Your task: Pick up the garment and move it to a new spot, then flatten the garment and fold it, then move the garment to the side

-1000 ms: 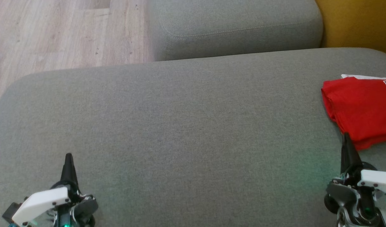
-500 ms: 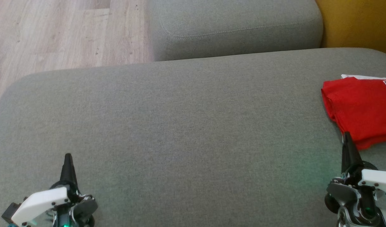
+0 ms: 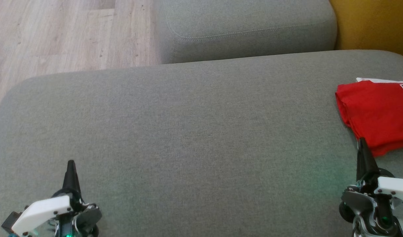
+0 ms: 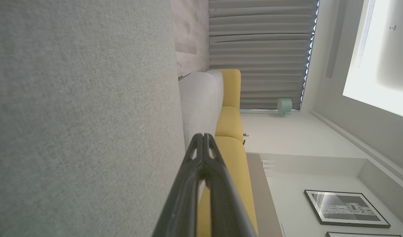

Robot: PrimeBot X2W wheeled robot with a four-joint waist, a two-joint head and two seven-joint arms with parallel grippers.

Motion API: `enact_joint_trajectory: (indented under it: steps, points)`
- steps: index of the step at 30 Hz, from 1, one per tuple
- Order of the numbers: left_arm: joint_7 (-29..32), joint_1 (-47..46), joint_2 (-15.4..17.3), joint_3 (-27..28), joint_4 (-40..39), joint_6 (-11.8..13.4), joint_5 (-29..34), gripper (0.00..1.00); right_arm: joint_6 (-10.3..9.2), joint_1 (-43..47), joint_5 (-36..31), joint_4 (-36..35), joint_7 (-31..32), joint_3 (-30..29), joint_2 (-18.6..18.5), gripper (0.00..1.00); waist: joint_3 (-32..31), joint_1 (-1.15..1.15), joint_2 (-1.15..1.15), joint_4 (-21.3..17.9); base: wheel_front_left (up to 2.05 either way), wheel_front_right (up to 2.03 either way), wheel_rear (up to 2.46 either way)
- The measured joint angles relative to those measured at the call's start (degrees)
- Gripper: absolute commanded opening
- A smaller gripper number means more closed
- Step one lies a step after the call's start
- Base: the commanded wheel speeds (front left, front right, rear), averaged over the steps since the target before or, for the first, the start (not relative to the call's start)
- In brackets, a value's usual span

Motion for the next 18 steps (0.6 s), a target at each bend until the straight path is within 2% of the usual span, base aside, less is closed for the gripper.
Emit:
enact_joint_trajectory:
  steps: [18]
  points:
    - [0.08, 0.0, -0.13, 0.19, 0.0, 0.0, 0.0, 0.0, 0.0, 0.0, 0.0, 0.0, 0.01, -0.08, 0.0, 0.0, 0.0, 0.0, 0.0, 0.0, 0.0, 0.0, 0.0]
